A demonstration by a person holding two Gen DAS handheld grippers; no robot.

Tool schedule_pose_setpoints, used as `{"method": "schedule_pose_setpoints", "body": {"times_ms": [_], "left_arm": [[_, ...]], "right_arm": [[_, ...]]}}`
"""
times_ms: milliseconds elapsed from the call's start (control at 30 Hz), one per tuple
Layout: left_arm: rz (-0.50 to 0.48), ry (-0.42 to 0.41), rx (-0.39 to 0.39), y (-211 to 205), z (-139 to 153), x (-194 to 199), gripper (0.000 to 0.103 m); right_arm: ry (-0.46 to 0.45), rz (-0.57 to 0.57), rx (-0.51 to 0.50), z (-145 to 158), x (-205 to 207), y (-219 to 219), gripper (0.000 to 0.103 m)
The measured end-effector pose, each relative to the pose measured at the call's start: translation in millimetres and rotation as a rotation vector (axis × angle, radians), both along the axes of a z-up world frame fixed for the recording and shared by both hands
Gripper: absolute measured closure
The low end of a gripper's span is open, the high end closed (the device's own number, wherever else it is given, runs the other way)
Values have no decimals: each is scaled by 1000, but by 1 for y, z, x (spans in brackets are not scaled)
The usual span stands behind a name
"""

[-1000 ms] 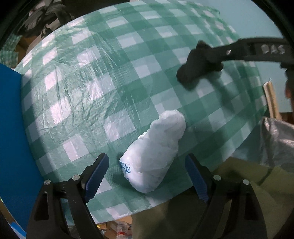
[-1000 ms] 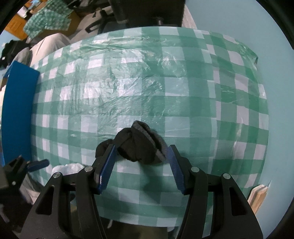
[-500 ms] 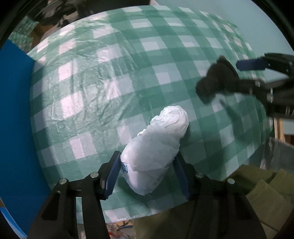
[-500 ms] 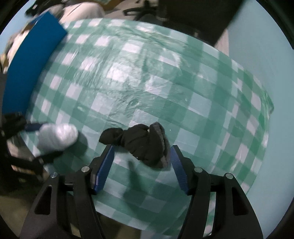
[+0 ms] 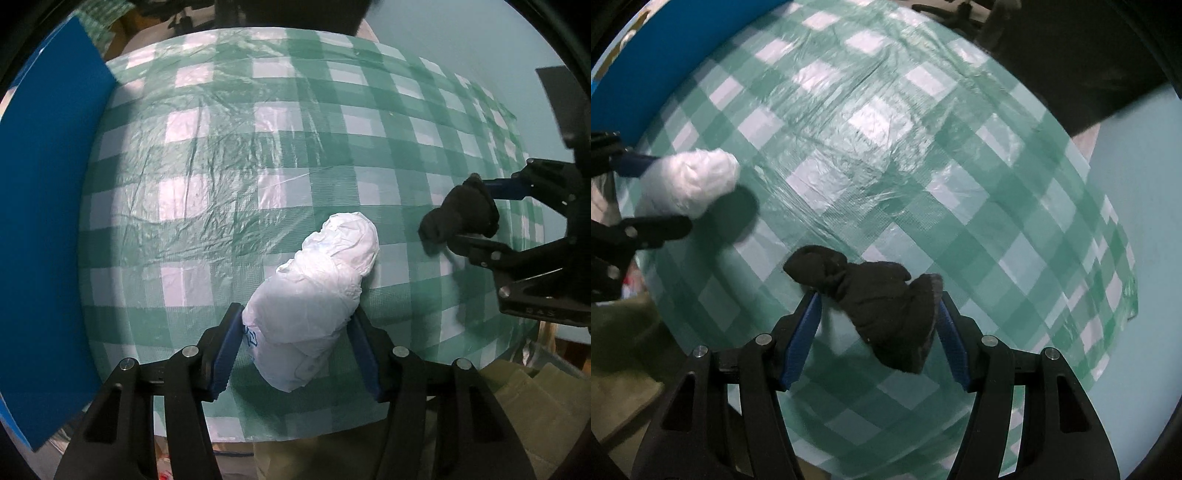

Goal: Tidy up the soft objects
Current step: 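Lift the white bundle and black glove and carry both over the box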

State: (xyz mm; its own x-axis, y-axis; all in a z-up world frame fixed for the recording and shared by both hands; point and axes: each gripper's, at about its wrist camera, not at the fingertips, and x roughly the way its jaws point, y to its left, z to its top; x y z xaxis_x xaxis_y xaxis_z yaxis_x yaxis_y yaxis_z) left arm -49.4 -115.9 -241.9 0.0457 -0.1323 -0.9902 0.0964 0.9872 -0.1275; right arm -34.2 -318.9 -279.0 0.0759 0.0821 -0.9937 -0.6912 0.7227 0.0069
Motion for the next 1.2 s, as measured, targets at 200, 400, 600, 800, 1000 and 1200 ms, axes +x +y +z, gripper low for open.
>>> {"method": "schedule_pose_setpoints", "body": {"times_ms": [200, 400, 600, 800, 1000, 1200], "left_arm": [[16, -5, -1, 6, -7, -25, 45], [6, 5, 18, 2, -4, -27, 45], [-20, -3, 33, -6, 6, -19, 45], [-23, -21, 37, 2, 21, -17, 45], [-30, -55, 38, 15, 45, -6, 45], [-22, -105, 35, 20, 69, 4, 46]], "right_arm": [[1, 20, 12, -9, 5, -1, 41], [-17, 23, 25, -12, 4, -8, 43], [2, -60, 71, -6, 16, -7, 62], [39, -185, 149, 6, 15, -15, 62], [42, -273, 206, 31, 15, -19, 62], [25, -325, 232, 57, 11, -10, 62]]}}
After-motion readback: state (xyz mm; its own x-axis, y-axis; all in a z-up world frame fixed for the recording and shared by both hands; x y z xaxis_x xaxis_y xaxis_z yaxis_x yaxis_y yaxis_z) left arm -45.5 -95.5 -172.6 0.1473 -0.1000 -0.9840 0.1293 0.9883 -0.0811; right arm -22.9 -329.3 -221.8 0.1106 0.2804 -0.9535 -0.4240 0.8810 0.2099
